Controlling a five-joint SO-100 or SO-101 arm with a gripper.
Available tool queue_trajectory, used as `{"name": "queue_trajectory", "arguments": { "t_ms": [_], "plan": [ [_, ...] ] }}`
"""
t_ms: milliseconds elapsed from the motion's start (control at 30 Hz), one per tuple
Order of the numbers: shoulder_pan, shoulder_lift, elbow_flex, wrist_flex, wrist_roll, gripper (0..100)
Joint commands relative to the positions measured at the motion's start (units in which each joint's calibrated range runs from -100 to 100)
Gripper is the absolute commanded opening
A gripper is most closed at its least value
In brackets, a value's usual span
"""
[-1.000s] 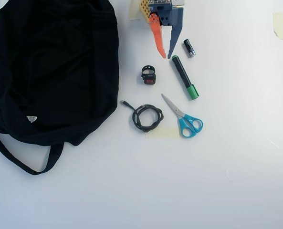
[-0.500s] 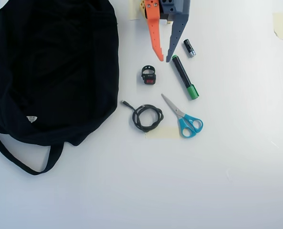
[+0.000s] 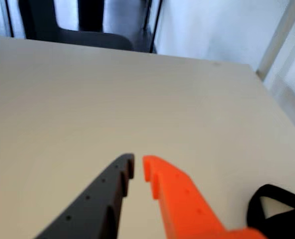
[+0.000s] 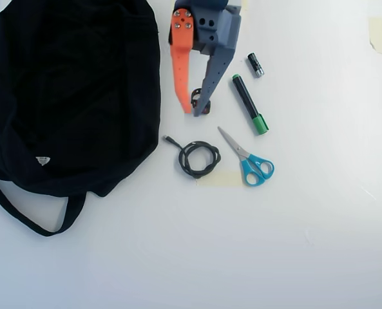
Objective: Put the bike light into the black bag
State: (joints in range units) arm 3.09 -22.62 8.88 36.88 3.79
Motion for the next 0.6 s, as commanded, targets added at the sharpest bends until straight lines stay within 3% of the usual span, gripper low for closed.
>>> {"name": "queue_trajectory", "arguments": {
  "t_ms": [0,333,567],
  "plan": [
    [1.0,4.5,-6.8,-1.1,0.3,2],
    [0.4,16.6,-7.6,-5.1,0.7,2],
    [1.0,16.2,-2.9,5.6,0.7,2]
  ]
}}
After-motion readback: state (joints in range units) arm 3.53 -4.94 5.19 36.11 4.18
